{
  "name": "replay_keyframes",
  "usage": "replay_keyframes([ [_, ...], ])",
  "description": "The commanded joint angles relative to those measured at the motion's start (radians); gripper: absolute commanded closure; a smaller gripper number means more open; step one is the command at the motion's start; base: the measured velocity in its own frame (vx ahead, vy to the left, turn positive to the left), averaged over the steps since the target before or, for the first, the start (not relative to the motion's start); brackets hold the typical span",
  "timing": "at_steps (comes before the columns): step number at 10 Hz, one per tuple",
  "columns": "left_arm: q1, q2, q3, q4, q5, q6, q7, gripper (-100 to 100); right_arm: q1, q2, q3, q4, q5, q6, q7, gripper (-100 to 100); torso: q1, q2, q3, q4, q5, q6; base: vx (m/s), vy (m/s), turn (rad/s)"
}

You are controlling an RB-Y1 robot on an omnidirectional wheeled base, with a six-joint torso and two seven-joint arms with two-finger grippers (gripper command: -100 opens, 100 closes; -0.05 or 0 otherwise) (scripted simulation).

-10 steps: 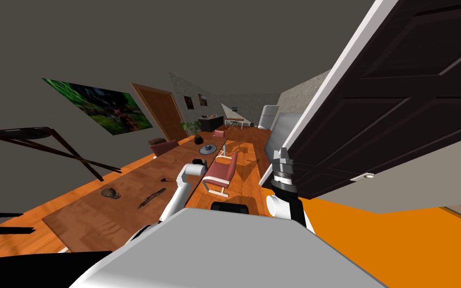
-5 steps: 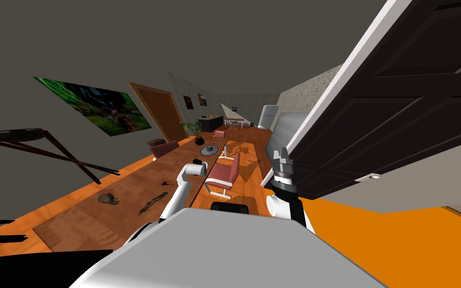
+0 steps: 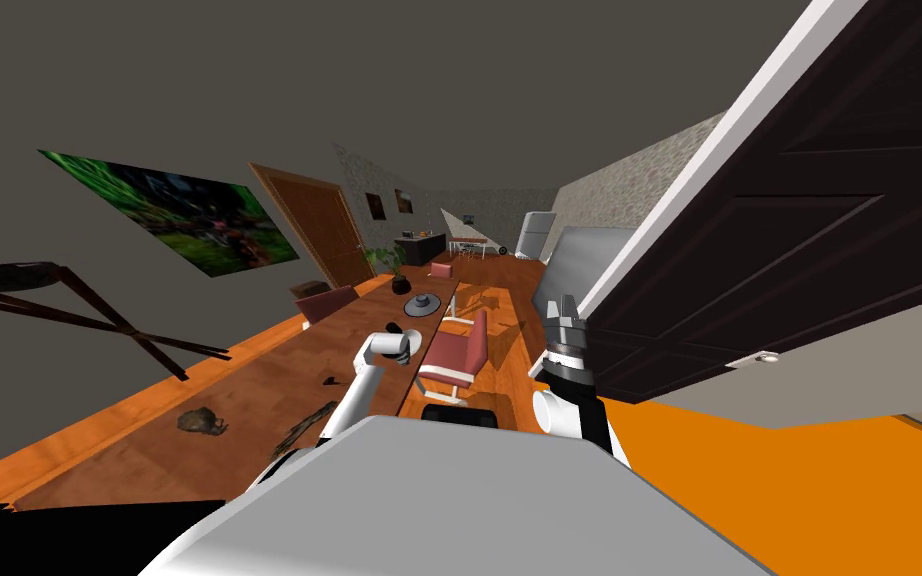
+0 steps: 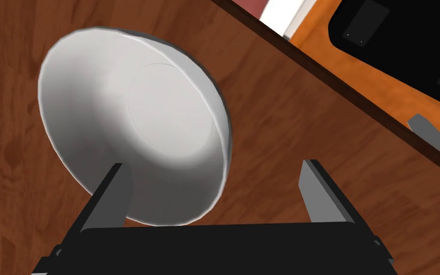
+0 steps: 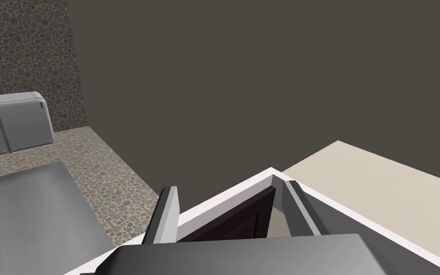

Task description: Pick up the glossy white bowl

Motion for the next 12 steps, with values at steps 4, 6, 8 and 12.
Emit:
replay_keyframes([
  [4, 0.026, -0.016, -0.001, 0.024, 0.005, 0.039, -0.011, -100, 0.000, 0.000, 0.000, 0.000, 0.000, 0.000, 0.000, 0, -0.005, 0.003, 0.002, 0.001, -0.001, 0.000, 0.076, 0.062, -0.013],
  [6, 0.025, -0.019, -0.001, 0.063, 0.003, 0.001, -0.016, -100, 0.000, 0.000, 0.000, 0.000, 0.000, 0.000, 0.000, 0, -0.008, 0.007, 0.004, 0.002, -0.002, 0.000, 0.008, 0.002, 0.005],
  [8, 0.024, -0.022, -0.001, 0.090, 0.001, -0.027, -0.020, -100, 0.000, 0.000, 0.000, 0.000, 0.000, 0.000, 0.000, 0, -0.008, 0.007, 0.004, 0.001, -0.002, 0.000, 0.020, 0.000, 0.007],
  [12, 0.019, -0.020, 0.002, 0.105, 0.003, -0.037, -0.023, 100, 0.000, 0.000, 0.000, 0.000, 0.000, 0.000, 0.000, 0, -0.008, 0.008, 0.004, 0.002, -0.002, 0.000, 0.006, -0.001, 0.002],
])
